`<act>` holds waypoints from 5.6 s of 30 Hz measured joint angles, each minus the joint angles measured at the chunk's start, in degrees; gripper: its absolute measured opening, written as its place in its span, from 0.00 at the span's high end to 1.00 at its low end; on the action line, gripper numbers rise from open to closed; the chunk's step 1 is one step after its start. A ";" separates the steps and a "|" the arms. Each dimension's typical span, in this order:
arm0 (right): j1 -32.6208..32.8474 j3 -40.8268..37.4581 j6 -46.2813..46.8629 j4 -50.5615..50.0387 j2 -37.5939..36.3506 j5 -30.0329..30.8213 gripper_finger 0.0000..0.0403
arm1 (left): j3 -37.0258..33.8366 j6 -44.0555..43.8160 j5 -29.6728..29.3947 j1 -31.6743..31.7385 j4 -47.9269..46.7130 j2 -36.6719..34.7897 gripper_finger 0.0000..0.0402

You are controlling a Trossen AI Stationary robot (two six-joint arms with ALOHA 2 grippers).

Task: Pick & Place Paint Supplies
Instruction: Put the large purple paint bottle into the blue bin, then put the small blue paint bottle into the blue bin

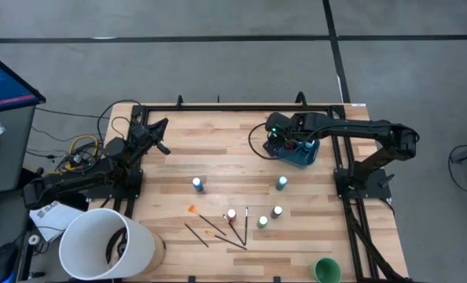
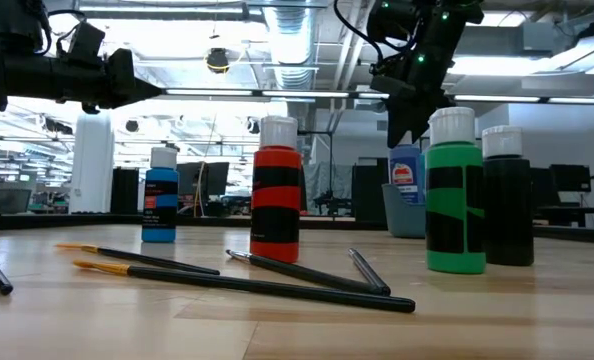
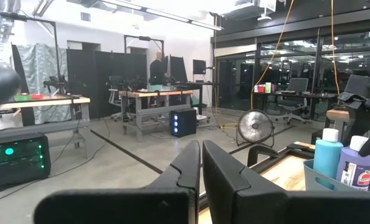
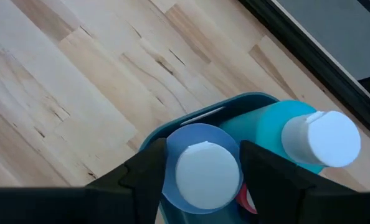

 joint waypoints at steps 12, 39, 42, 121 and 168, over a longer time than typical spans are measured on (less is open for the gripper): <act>-0.07 2.98 -1.70 -2.49 -0.28 -0.20 0.51 | 0.01 0.01 0.21 0.01 -0.02 -0.01 0.98; 11.81 17.53 -26.32 25.14 9.29 -10.32 0.37 | 0.01 -0.01 -0.07 0.00 -0.01 0.02 0.98; 12.24 17.51 -27.99 32.56 13.78 -13.82 0.36 | 0.01 0.02 -0.05 -0.01 -0.01 0.01 0.98; 12.44 43.55 -25.10 9.59 37.98 -29.58 0.73 | 0.01 0.01 0.19 0.01 0.03 0.01 0.98; 17.56 -23.98 28.17 6.37 -20.98 24.04 0.73 | 0.01 0.02 0.21 -0.01 0.82 -0.01 0.98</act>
